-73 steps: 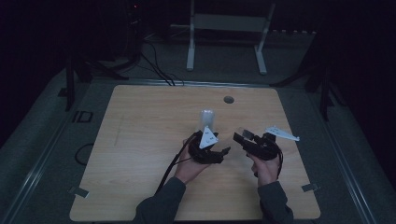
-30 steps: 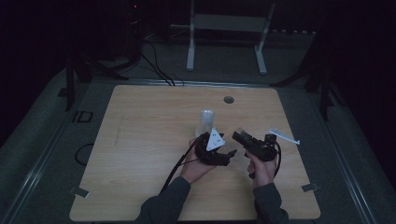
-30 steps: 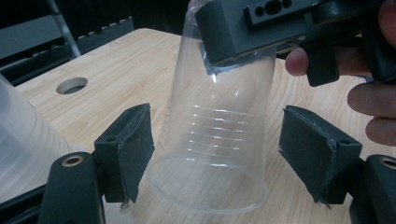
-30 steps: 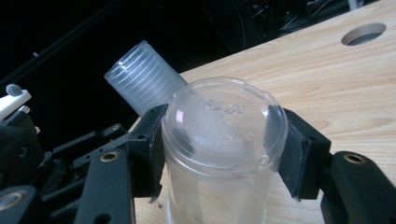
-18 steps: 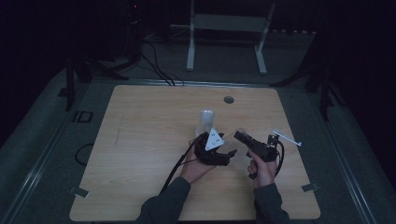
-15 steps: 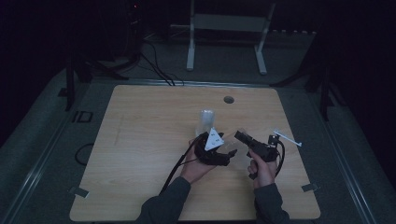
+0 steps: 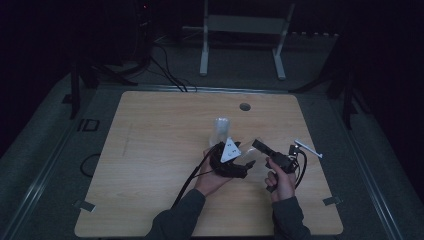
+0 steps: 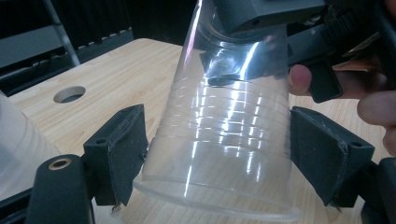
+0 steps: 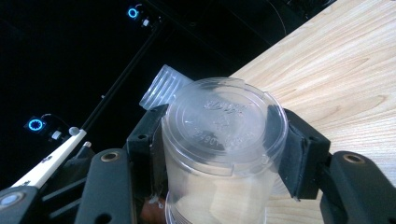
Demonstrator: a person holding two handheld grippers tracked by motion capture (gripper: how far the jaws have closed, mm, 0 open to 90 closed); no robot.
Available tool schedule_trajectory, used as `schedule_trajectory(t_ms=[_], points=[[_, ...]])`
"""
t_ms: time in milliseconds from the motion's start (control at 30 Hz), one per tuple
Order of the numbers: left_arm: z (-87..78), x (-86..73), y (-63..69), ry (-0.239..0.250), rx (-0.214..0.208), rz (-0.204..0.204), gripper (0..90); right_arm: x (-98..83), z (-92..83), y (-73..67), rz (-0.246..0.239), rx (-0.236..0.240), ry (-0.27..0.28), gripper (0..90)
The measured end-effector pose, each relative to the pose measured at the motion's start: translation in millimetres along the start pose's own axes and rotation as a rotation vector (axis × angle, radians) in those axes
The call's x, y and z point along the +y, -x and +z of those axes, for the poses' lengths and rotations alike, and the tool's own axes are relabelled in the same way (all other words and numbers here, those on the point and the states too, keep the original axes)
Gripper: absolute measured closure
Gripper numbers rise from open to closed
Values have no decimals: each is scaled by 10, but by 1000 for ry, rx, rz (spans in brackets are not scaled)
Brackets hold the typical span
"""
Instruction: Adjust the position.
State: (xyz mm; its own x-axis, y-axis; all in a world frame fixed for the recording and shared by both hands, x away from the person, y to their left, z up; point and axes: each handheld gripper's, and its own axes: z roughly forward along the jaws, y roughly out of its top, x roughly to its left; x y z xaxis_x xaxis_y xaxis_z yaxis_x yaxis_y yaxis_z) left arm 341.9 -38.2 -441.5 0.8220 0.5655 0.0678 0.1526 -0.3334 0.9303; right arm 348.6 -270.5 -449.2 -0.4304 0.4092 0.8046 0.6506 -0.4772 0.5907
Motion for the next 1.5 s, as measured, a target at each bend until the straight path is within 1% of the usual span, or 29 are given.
schedule_trajectory(t_ms=[100,300,400,667,800,900,1067,1200,1400,1500], points=[[4,-2,2,-1,7,4,216,-4,3,4,12,13,-3,414],[1,1,25,1,13,20,258,-3,0,10,15,18,-8,414],[-2,4,41,3,7,30,279,1,2,9,12,20,-13,411],[-14,8,51,2,-4,31,303,7,-3,7,9,16,-18,381],[-16,2,58,-1,-16,42,308,21,-11,-13,-20,-1,-23,343],[-23,4,61,1,-18,46,311,34,-20,-36,-35,2,-31,318],[-44,9,39,4,-15,45,315,47,-38,-86,-78,7,-51,286],[-68,8,9,5,-20,38,315,49,-61,-110,-105,9,-69,284],[-107,10,-25,-2,-36,41,317,36,-82,-126,-134,13,-103,284],[-129,13,-57,5,-34,29,317,27,-88,-131,-149,16,-126,284]])
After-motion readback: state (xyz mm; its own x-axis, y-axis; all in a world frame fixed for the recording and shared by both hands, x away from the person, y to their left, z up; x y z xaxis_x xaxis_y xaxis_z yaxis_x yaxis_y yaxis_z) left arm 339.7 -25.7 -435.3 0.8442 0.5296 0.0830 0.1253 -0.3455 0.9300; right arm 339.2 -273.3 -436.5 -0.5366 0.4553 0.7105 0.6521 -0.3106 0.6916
